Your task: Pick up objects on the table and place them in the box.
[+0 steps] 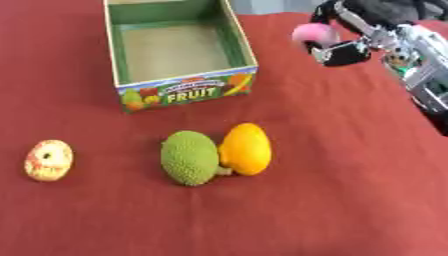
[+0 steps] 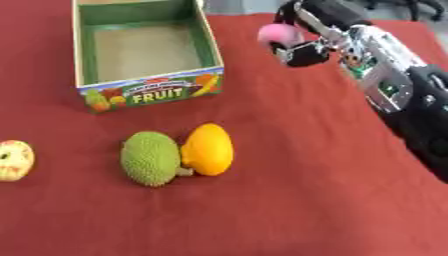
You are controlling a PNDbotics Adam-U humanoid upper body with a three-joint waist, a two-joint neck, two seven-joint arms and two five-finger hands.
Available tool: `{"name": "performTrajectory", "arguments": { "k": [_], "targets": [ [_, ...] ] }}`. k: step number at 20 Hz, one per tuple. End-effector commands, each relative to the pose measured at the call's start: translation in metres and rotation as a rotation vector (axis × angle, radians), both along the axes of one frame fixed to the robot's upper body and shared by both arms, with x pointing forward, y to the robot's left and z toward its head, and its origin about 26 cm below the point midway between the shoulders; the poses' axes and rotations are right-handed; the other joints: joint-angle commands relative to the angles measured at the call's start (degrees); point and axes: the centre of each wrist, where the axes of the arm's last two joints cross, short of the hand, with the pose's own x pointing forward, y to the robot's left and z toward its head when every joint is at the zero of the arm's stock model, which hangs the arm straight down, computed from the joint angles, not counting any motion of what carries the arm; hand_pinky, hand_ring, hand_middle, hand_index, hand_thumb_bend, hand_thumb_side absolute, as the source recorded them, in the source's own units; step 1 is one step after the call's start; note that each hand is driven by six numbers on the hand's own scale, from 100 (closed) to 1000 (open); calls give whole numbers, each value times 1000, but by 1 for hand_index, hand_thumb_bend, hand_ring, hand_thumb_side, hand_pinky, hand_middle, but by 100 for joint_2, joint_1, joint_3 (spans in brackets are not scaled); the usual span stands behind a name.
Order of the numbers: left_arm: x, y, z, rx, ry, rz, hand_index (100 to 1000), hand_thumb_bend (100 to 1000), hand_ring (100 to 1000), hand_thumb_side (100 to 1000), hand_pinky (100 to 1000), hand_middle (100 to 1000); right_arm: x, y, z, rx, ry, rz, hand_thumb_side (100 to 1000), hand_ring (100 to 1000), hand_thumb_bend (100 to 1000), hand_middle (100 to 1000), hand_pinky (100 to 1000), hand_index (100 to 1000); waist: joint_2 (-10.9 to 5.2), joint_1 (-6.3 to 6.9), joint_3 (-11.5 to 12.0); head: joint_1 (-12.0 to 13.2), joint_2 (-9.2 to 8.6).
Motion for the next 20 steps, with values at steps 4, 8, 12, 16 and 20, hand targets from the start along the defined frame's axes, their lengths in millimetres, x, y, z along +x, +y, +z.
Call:
{"name": "performTrajectory", "arguments": {
  "k": [4,8,12,16,20],
  "targets": [
    [-2,1,9,31,-22,-12,864,154,846,784,779,789,-27,38,59,-4,-142,168,100,678,100,380,760,566,-144,19,-7,-30,45],
    [-1,-1,10,34,-24,-27,864,157,846,780,780,789,-19,78,79,23,-144,304,100,683,100,380,760,569,-193,17,29,-102,78],
    [0,-3,13,36,-32,-45,864,162,846,776,780,789,-1,112,84,33,-108,387,100,689,100,384,762,575,-216,16,112,-199,76],
    [1,-5,17,36,-47,-61,864,166,845,773,780,789,19,134,75,34,-51,429,100,702,100,389,767,582,-200,-2,190,-320,72],
    [3,-8,21,38,-62,-83,864,169,845,770,780,789,37,151,63,7,11,455,100,713,100,402,770,594,-174,-23,270,-406,77]
  ]
}}
